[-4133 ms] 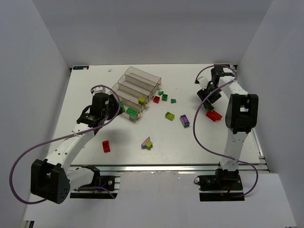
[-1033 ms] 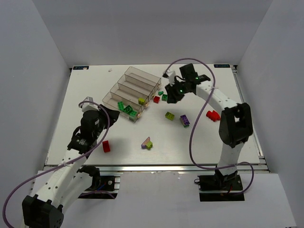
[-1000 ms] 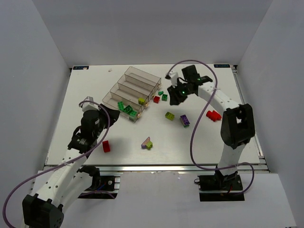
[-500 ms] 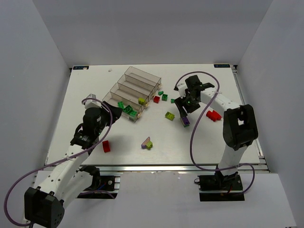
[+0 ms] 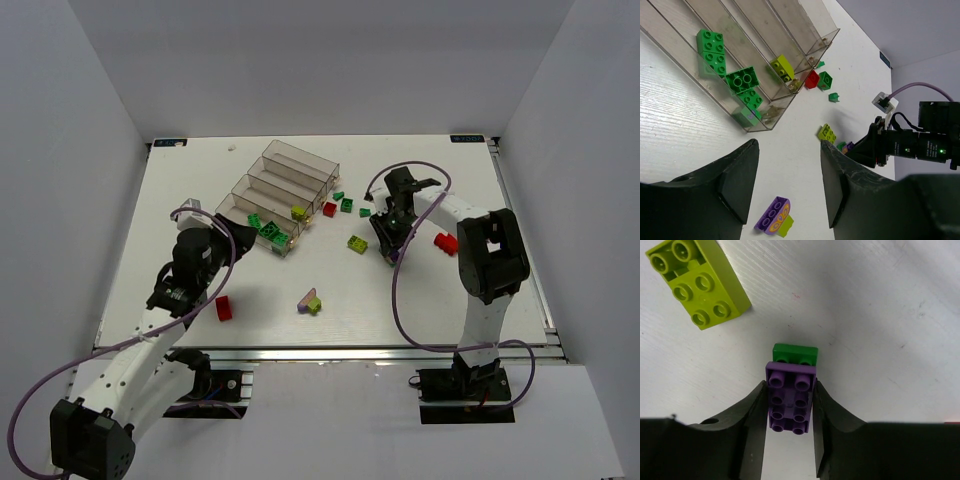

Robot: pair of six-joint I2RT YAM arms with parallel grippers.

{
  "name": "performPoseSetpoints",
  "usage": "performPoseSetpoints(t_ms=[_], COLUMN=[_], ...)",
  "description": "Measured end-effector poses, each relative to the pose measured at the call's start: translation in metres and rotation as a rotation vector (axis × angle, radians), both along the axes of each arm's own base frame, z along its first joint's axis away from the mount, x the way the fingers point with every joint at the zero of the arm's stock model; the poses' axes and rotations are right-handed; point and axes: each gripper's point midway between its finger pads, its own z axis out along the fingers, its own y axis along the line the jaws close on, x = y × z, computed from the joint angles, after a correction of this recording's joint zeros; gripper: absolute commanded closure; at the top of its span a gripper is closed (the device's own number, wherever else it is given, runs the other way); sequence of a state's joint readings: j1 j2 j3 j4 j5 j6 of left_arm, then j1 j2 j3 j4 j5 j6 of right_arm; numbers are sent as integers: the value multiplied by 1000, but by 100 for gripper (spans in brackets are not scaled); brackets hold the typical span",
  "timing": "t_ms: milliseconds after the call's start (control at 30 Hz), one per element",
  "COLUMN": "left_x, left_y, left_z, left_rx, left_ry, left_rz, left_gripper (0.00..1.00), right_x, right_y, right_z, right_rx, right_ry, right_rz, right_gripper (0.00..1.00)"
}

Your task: Sort the legos into containers by color

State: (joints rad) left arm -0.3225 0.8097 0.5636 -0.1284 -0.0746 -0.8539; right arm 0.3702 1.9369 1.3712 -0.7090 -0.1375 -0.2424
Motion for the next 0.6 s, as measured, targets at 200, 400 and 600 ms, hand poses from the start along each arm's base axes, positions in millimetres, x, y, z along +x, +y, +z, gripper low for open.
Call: performPoseSetpoints(t_ms=[200,400,600], left_x=[1,3,2], left_y=[-6,-45,-85], left_z=[3,9,31], left_rx=[-14,-142,-305], left_ry=[-14,-90,-174], left_rz=[-27,-211,-424], left_gripper=[38,32,27], right_x=[7,25,15], right_y=[6,54,118], right_z=[11,77,195], right_rx=[22,309,793], right_ry=[-18,-72,-156], right_rz=[14,198,480], right_gripper=[100,100,100])
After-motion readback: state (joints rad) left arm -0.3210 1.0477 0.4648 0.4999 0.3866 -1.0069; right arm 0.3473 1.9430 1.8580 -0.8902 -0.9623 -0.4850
